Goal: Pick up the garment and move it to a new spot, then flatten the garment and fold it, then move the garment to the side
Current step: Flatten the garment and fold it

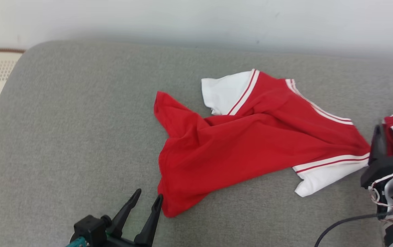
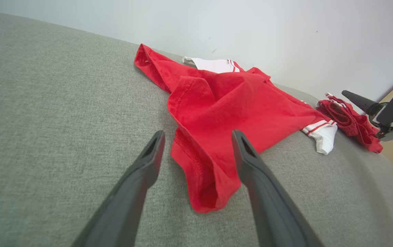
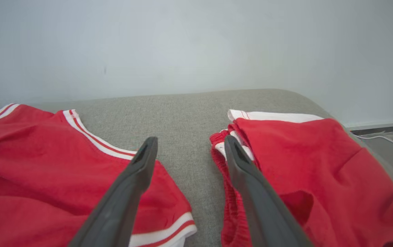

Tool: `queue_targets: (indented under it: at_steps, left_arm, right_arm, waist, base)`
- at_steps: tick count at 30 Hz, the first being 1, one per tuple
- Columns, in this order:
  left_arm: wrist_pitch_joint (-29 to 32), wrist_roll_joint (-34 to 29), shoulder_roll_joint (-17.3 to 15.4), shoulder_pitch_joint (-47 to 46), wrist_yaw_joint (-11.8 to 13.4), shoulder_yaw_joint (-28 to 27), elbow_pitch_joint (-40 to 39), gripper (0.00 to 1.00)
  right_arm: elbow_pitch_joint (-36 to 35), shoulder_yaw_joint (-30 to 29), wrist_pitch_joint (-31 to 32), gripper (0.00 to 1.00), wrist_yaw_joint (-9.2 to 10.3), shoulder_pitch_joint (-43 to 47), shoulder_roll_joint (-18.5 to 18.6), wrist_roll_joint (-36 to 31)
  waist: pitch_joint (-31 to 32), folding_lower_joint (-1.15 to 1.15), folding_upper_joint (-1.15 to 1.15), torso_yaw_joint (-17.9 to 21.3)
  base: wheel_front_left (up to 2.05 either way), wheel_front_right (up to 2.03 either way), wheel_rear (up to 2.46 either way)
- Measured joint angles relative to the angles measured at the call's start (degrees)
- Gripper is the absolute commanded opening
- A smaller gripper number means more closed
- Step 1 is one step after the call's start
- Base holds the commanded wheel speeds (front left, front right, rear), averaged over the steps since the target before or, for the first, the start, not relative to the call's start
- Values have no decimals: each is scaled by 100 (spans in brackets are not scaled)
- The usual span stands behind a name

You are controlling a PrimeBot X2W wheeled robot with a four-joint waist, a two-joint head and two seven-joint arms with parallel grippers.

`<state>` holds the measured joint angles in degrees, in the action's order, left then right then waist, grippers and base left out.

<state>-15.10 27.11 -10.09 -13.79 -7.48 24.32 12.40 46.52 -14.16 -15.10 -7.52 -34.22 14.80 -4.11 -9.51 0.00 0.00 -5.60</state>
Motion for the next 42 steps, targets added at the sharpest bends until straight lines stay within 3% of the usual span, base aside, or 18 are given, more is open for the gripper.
queue_targets:
  at_steps: [12,18,25,42]
  left_arm:
    - [0,-92,123,204,0,-255,313,100]
    - [0,-291,245,303,0,-491,608,100]
    - [0,-466,355,190,0,-716,929,100]
    - [0,148,221,-1280,0,-773,2527,100]
  right_arm:
    - [-2374,1106,-1,100,0,1211,-578,490]
    - [-3090,1763,-1,100,0,2009,-711,715]
    - [-3340,2443,-1,100,0,2665,-739,870]
    - [-3824,2837,-1,100,0,2704,-744,912]
  waist:
    - [578,-1,0,334]
    - [771,-1,0,469]
    - [820,-1,0,698]
    - [267,0,0,1294]
  base:
    - [0,0,0]
    - [0,0,0]
    - [0,0,0]
    - [0,0,0]
